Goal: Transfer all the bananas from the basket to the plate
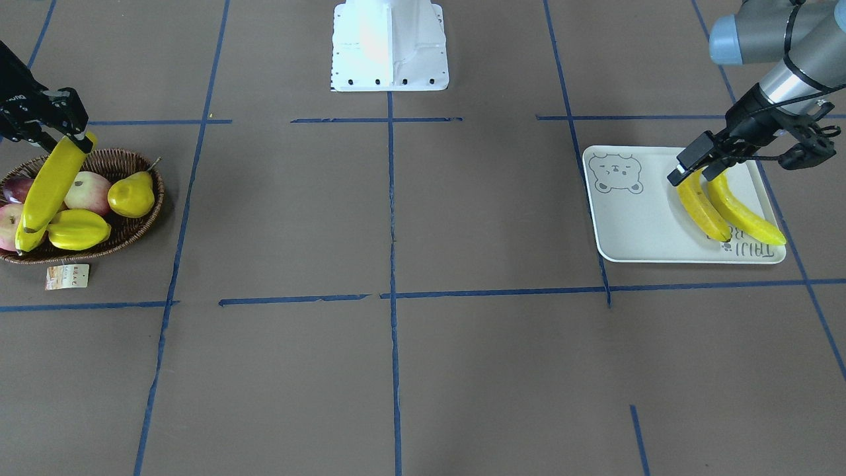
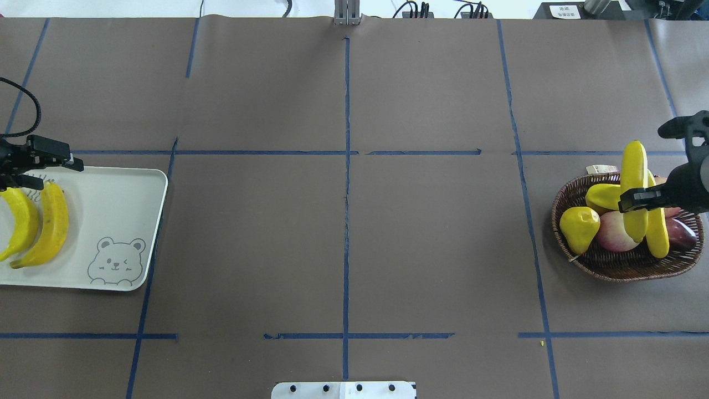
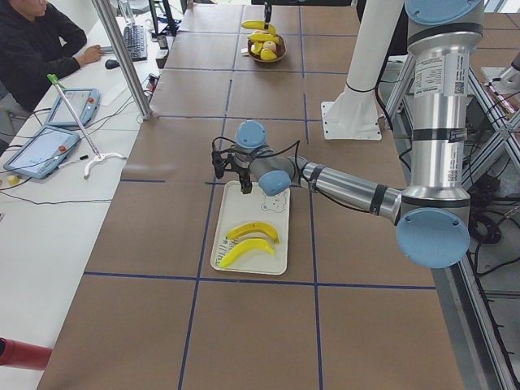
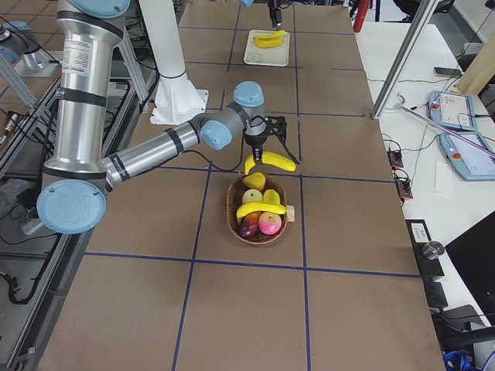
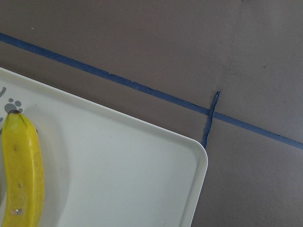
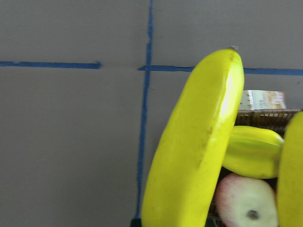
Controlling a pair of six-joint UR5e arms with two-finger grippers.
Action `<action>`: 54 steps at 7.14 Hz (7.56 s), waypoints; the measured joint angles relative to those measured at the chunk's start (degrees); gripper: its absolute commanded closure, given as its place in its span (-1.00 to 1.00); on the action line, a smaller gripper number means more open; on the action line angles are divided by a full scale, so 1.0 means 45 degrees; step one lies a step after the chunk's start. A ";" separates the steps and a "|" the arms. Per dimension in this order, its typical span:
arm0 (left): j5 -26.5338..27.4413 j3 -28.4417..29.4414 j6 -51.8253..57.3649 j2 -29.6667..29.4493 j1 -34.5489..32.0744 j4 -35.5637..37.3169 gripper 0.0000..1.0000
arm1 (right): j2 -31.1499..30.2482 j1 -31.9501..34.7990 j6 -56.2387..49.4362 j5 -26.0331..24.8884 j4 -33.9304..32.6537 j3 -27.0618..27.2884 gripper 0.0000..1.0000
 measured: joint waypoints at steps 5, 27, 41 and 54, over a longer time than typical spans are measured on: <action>0.0226 0.0396 -0.6576 -0.3372 0.1755 -0.2652 -0.99 | 0.5074 -0.1481 0.5355 0.1239 0.1738 -0.0685 1.00; 0.2818 0.1287 -0.9910 -0.8065 0.5831 -0.3702 1.00 | 0.6502 -0.7428 0.9502 -0.5431 0.5489 -0.0714 -1.00; 0.5195 0.1395 -0.1655 0.0289 0.3207 -0.1314 0.69 | 0.3128 -0.5010 0.9464 -0.4982 0.5256 0.0050 -1.00; 0.2404 -0.1961 -0.0751 -0.0694 0.2174 0.2109 -1.00 | -0.2289 -0.0662 0.0062 -0.2966 0.4822 -0.1931 -1.00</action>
